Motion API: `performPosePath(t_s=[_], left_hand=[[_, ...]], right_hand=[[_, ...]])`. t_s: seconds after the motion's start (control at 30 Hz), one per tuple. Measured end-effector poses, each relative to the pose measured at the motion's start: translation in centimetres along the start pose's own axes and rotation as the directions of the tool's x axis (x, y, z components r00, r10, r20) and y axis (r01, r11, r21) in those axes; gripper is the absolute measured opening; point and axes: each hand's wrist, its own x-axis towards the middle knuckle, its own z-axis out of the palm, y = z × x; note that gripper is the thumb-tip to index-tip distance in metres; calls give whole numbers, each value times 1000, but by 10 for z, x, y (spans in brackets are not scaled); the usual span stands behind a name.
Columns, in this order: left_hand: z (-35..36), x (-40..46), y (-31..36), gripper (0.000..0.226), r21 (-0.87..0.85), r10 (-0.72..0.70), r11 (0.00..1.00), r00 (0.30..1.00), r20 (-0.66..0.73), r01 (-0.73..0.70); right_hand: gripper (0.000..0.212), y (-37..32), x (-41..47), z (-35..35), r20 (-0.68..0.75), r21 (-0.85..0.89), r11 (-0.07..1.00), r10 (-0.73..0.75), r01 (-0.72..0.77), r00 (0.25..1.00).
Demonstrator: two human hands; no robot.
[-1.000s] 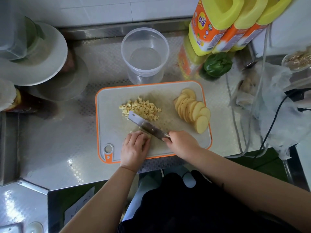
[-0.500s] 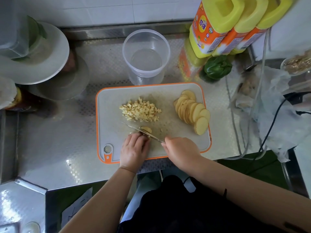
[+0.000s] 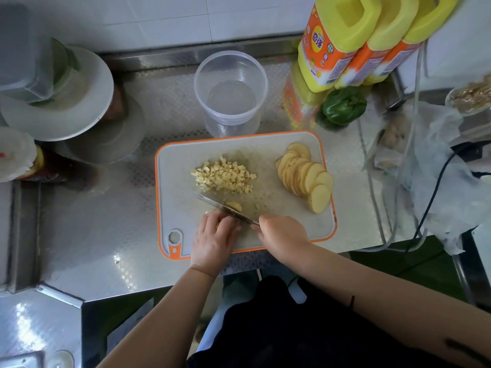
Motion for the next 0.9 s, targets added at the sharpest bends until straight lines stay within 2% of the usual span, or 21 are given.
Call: performPosePath(t_s=[0.13,0.2,0.27,0.3,0.33,0.37,0.43,0.47,0.53,0.63,0.77,0.9], left_hand=[[-28,3,10,6,126,91,989,992,-88,-80],[-46,20,18,10,143,82,988,984,-159,-59],[-59,48,24,13,121,85,990,985,-152,-66],[-65,66,28,15,111,85,991,992,-92,-75],[-71,84,31,18,120,66,990,997,39,-71],[-75,101,35,21,152,9,987,969,245,-48],[-78,124,40,30,272,-129,961,779,613,-54],[-79,132,42,30,302,-164,950,689,706,-83],[-77,138,45,21,308,-186,947,621,761,-95],[-74,138,50,12,313,-194,945,608,770,-94],[-72,134,52,11,284,-209,958,609,765,-27],[-71,134,53,10,328,-247,944,588,770,-32]], right_hand=[[36,-3,-4,3,-104,-99,995,13,-23,995],[30,-2,-6,5,-114,-129,991,21,-36,993],[29,-1,-11,-1,-182,-160,986,26,-56,983],[32,1,-12,-5,-213,-157,986,28,-62,977],[35,2,-12,-9,-220,-142,988,22,-55,975],[37,4,-13,-9,-234,-133,990,11,-43,972],[39,6,-14,-12,-262,-132,991,-3,-33,965],[41,7,-15,-13,-266,-133,991,-5,-31,964],[52,8,-17,-11,-270,-158,987,-21,-23,963],[68,10,-19,-12,-293,-183,983,-43,-12,955],[69,15,-20,-12,-324,-189,982,-67,5,944],[67,17,-18,-10,-314,-179,983,-94,38,945]])
